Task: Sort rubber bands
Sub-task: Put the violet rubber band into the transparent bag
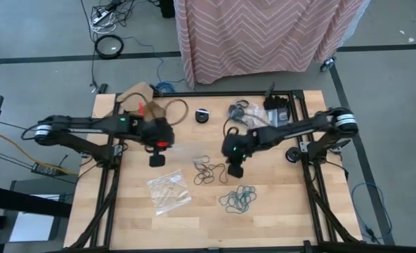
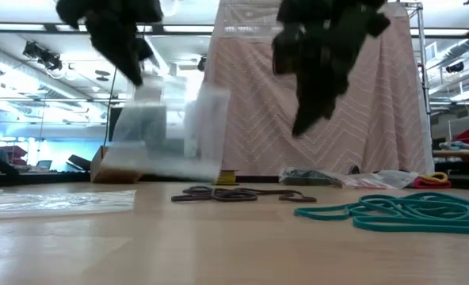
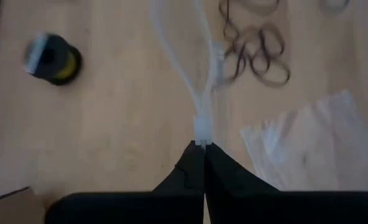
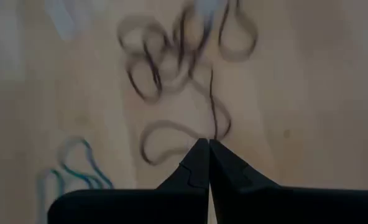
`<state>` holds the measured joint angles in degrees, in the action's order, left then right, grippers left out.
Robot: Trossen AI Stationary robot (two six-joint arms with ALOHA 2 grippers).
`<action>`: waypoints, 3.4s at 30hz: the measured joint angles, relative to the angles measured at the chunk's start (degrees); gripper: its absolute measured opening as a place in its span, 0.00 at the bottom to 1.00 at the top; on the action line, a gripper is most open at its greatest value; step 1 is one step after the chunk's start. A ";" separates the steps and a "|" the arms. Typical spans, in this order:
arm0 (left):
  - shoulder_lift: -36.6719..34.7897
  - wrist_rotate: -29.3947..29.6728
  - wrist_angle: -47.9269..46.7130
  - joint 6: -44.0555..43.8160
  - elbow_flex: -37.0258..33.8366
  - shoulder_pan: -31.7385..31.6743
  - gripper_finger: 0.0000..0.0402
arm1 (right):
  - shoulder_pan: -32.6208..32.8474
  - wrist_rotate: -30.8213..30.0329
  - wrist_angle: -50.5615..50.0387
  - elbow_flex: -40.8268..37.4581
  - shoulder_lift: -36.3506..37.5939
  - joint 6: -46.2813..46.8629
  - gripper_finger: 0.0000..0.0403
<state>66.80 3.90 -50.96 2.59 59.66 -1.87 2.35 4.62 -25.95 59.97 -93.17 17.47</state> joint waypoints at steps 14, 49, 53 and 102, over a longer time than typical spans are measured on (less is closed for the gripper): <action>-8.59 3.70 -2.18 -5.01 0.08 0.00 0.00 | 0.65 4.21 14.44 -0.20 -12.55 -10.99 0.20; -8.35 5.03 -2.54 -4.65 0.06 -0.02 0.00 | 0.59 -12.25 11.80 -3.69 -15.04 -3.02 0.19; -8.32 5.39 -2.32 -4.70 0.06 -0.02 0.00 | 0.48 -11.53 10.86 -2.28 -15.38 0.19 0.03; 9.10 -4.65 27.46 0.46 3.86 -2.69 0.00 | -4.02 -23.53 33.87 0.74 18.16 -3.65 0.00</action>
<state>75.91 -0.75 -23.50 3.05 63.52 -4.56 -1.67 -18.91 7.92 60.71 -75.00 13.82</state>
